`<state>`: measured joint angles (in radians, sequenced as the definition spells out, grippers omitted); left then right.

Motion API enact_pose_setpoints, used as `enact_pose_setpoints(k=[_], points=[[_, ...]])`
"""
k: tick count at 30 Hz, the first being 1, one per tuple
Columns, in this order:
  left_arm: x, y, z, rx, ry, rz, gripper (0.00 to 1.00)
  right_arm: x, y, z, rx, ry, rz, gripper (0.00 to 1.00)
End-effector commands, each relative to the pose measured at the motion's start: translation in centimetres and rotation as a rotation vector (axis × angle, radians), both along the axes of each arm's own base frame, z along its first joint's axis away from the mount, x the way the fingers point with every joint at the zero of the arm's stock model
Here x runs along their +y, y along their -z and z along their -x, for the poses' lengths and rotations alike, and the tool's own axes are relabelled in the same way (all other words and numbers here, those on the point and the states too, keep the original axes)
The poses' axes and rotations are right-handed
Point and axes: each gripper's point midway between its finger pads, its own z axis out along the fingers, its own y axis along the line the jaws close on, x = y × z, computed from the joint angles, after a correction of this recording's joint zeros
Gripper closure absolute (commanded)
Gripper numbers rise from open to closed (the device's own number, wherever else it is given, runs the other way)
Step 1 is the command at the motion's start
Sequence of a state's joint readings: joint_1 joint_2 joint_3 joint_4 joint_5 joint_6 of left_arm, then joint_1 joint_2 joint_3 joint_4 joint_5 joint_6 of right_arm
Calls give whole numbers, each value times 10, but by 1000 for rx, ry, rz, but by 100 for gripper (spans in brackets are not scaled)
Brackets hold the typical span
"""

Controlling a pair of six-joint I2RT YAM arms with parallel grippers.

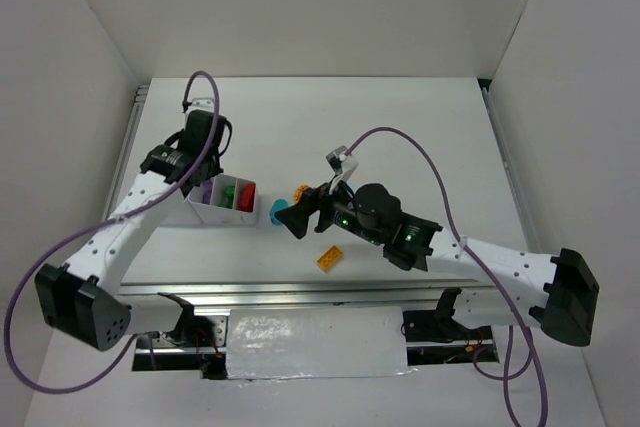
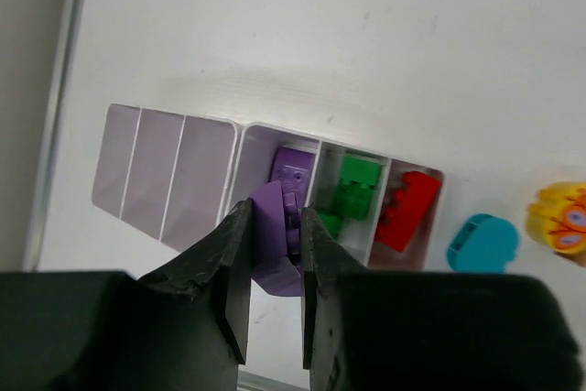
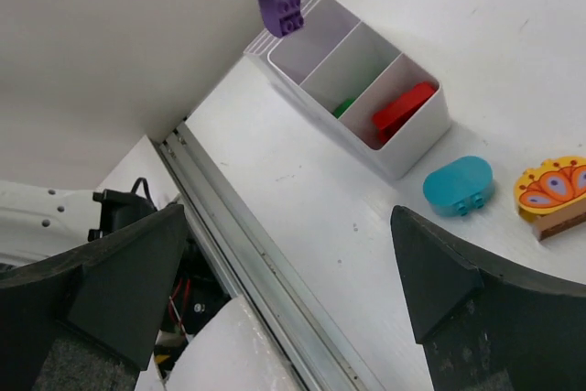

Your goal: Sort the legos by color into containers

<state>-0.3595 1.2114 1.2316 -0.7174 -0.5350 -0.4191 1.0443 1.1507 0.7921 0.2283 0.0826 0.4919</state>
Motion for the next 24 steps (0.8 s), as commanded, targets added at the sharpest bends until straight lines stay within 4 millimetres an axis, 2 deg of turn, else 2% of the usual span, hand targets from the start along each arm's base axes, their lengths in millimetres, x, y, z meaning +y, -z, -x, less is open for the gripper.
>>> enact_pose_setpoints(k=[1,9,19,21,24], points=[[21,-7,-12,30,-45,-165,100,-17,-4,-1,-37,34,23,0],[23,16,-18,115,-31,-233,100,-33,3,4,-47,45,28,0],[17,52,-21,205,1,-245,97,-37,8,5,-43,49,29,0],[16,55,-21,215,4,-247,94,-36,9,5,-39,46,28,0],[13,56,-19,208,24,-228,79,-35,9,6,-38,40,29,0]])
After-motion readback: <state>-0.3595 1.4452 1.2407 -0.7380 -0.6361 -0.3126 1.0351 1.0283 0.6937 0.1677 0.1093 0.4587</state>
